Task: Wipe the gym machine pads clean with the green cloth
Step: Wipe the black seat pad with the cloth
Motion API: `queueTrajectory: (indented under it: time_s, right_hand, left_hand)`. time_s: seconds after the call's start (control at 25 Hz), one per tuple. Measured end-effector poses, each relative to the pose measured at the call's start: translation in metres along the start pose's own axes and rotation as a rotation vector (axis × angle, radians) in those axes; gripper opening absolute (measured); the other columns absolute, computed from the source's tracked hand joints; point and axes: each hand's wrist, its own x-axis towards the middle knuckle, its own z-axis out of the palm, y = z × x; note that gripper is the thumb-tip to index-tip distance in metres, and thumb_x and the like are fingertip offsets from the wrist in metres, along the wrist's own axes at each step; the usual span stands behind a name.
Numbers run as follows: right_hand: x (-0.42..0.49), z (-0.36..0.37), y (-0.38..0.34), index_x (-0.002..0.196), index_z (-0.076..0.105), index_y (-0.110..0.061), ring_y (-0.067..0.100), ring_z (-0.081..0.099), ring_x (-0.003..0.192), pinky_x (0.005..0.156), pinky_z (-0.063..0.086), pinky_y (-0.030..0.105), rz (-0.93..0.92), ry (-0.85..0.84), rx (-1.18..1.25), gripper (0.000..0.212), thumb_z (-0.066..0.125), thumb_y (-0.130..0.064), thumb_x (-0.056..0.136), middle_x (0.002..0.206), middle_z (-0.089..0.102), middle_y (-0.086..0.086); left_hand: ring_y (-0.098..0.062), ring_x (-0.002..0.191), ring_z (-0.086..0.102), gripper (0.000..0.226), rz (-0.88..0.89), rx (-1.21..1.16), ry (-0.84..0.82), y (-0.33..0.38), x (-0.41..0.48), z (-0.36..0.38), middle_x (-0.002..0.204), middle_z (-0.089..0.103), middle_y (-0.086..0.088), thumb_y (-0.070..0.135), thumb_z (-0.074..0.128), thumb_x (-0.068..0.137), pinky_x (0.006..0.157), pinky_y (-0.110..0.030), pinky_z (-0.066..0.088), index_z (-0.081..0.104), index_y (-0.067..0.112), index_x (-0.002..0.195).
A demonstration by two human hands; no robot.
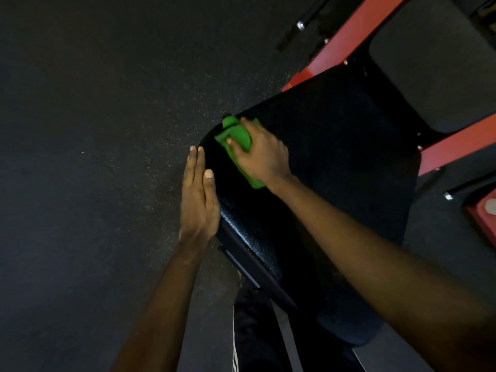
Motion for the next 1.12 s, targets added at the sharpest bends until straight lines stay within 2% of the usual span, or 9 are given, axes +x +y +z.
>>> queueTrajectory:
  time_s: [0.08,0.16,0.28,0.4,0.56,0.72,0.84,0.96,1.12]
  right_hand:
    - [0.024,-0.002,-0.004,0.127,0.058,-0.032,0.024,0.062,0.116,0.079,0.041,0.032,0.006,-0.009,-0.01,0.041,0.058,-0.053,0.092,0.126,0.063,-0.006]
    - [0.02,-0.002,-0.005,0.126,0.058,-0.032,0.025,0.062,0.115,0.077,0.038,0.031,0.022,-0.019,-0.013,0.039,0.057,-0.053,0.093,0.125,0.063,-0.005]
    - [-0.042,-0.009,0.005,0.144,0.05,-0.03,0.017,0.052,0.134,0.097,0.047,0.032,-0.028,-0.067,0.01,0.055,0.057,-0.052,0.094,0.147,0.053,-0.009]
    - [-0.102,-0.012,0.021,0.145,0.05,-0.026,0.009,0.04,0.143,0.107,0.041,0.027,-0.124,-0.086,0.051,0.056,0.06,-0.049,0.094,0.152,0.048,-0.012]
    - [-0.04,-0.003,0.005,0.142,0.053,-0.027,0.016,0.049,0.137,0.101,0.046,0.032,-0.045,-0.004,0.019,0.054,0.061,-0.049,0.093,0.145,0.056,-0.007]
    - [0.042,0.0,-0.02,0.123,0.058,-0.03,0.026,0.062,0.115,0.083,0.045,0.035,-0.001,-0.019,-0.052,0.04,0.056,-0.056,0.092,0.126,0.064,-0.003]
    - [0.026,-0.006,-0.021,0.134,0.054,-0.031,0.023,0.058,0.124,0.09,0.047,0.036,-0.162,-0.117,-0.054,0.048,0.058,-0.055,0.093,0.139,0.057,-0.006]
    - [-0.002,-0.005,-0.011,0.143,0.05,-0.029,0.014,0.047,0.138,0.099,0.048,0.036,-0.333,-0.118,-0.029,0.055,0.058,-0.053,0.094,0.15,0.049,-0.011]
    - [0.043,0.0,-0.001,0.141,0.053,-0.026,0.02,0.056,0.127,0.098,0.049,0.035,-0.186,-0.103,0.013,0.052,0.058,-0.052,0.096,0.143,0.054,-0.005]
  left_hand:
    - [-0.005,0.152,0.011,0.051,0.014,-0.001,0.008,0.0,0.0,0.001,0.167,0.014,0.002,0.031,0.024,0.11,0.124,-0.029,0.016,0.023,0.015,0.158]
    - [-0.006,0.152,0.011,0.051,0.021,0.015,0.012,-0.001,0.0,0.001,0.167,0.015,0.001,0.031,0.024,0.11,0.124,-0.028,0.016,0.023,0.014,0.158]
    - [-0.005,0.152,0.01,0.051,0.029,0.043,0.008,-0.002,0.0,0.001,0.167,0.014,0.002,0.032,0.025,0.11,0.124,-0.03,0.016,0.022,0.016,0.158]
    - [-0.004,0.152,0.01,0.051,0.028,0.058,-0.002,-0.003,0.0,0.001,0.167,0.013,0.004,0.033,0.026,0.11,0.124,-0.033,0.018,0.022,0.018,0.159]
    - [-0.005,0.152,0.011,0.051,0.039,0.078,0.01,-0.004,0.0,0.001,0.167,0.013,0.005,0.033,0.025,0.11,0.123,-0.042,0.024,0.022,0.019,0.159]
    - [-0.006,0.153,0.01,0.05,0.053,0.087,0.02,-0.005,0.001,0.003,0.166,0.012,0.007,0.031,0.024,0.111,0.122,-0.044,0.025,0.021,0.017,0.159]
    - [-0.007,0.153,0.01,0.05,0.077,0.08,0.048,-0.004,-0.001,0.004,0.165,0.014,0.005,0.027,0.023,0.11,0.124,-0.042,0.022,0.021,0.013,0.158]
    - [-0.008,0.153,0.011,0.05,0.077,0.088,0.066,-0.003,-0.001,0.005,0.166,0.016,0.001,0.027,0.022,0.11,0.124,-0.038,0.021,0.023,0.011,0.157]
    - [-0.01,0.153,0.011,0.051,0.065,0.153,0.047,-0.001,0.002,0.004,0.166,0.018,-0.002,0.028,0.024,0.109,0.124,-0.038,0.02,0.024,0.01,0.157]
